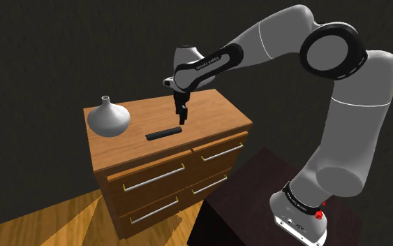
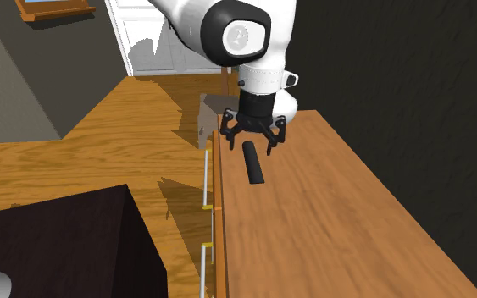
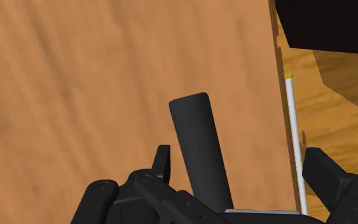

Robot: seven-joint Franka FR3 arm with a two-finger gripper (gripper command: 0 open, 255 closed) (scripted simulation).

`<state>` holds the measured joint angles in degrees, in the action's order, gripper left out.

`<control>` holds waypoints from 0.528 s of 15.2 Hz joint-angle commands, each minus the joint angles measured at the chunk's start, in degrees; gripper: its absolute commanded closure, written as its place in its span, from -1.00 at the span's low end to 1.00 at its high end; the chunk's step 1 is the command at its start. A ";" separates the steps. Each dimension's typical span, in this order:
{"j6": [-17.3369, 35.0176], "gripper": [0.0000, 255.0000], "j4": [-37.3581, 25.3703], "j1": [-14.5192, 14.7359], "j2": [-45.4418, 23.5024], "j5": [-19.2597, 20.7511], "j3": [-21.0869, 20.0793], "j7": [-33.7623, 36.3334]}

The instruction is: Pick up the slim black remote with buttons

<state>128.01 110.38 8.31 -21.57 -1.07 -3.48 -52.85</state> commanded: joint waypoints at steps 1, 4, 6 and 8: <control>0.47 -1.00 -3.53 0.74 -4.16 0.78 -0.79 -1.80; 0.64 -1.00 -9.32 1.68 -10.40 2.14 -1.73 -4.69; 1.17 -1.00 -9.98 1.84 -11.63 2.34 -1.79 -5.02; 2.24 -1.00 -9.93 1.88 -12.65 2.43 -1.73 -5.00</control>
<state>129.69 100.46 10.18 -33.67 1.29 -5.22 -57.73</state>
